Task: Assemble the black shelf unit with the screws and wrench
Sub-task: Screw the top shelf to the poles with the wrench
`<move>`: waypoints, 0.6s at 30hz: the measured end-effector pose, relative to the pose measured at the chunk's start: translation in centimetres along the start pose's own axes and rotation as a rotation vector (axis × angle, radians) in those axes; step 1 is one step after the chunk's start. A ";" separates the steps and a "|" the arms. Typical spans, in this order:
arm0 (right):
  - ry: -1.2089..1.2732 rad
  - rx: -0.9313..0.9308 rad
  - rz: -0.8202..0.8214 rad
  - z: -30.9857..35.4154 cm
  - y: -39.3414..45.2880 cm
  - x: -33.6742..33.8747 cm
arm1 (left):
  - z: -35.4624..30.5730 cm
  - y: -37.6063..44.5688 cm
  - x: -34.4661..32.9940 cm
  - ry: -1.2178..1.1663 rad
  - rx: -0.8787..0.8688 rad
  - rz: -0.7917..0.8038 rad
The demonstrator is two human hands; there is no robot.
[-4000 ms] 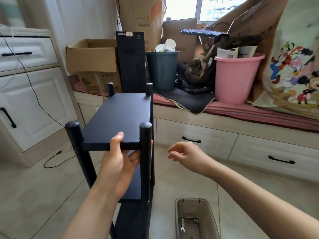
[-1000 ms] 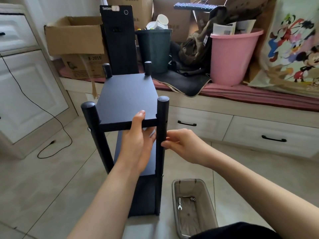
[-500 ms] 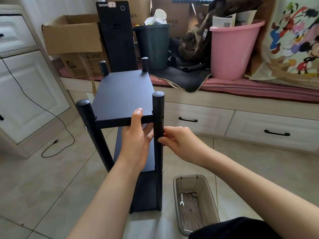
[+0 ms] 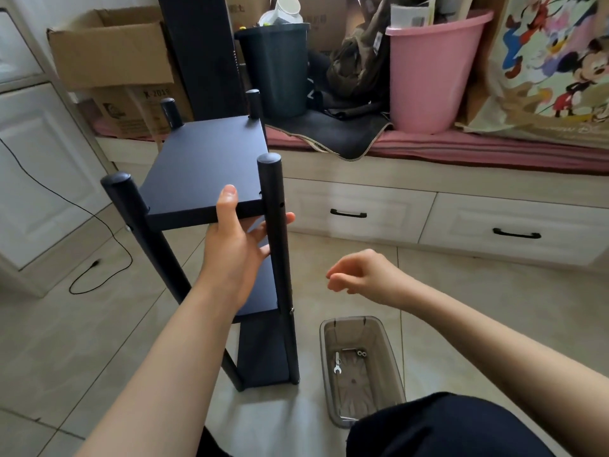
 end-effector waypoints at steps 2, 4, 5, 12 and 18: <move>-0.039 -0.117 0.040 -3.9 -0.5 -0.3 | 0.1 -0.2 -0.1 -0.007 0.014 -0.026; -0.073 -0.215 0.076 -7.7 -1.0 -1.2 | 0.3 -0.6 -0.3 -0.008 0.043 -0.030; -0.085 -0.257 0.092 -9.5 -1.3 -1.8 | 0.5 -0.7 -0.5 -0.006 0.050 -0.025; -0.227 -0.474 0.328 -21.0 -3.2 -9.6 | 0.6 -0.8 -0.5 0.026 0.042 -0.052; -0.434 -0.544 0.573 -27.1 -4.4 -15.6 | 0.7 -0.6 -0.1 0.066 0.015 -0.091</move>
Point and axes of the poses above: each hand's wrist, its own y-axis towards the middle knuckle, its own x-axis out of the back of the hand, z = x × y, the point moved 6 cm from there along y, towards the middle knuckle, and after that the axes turned 12 degrees about y, right-handed, at the moved point
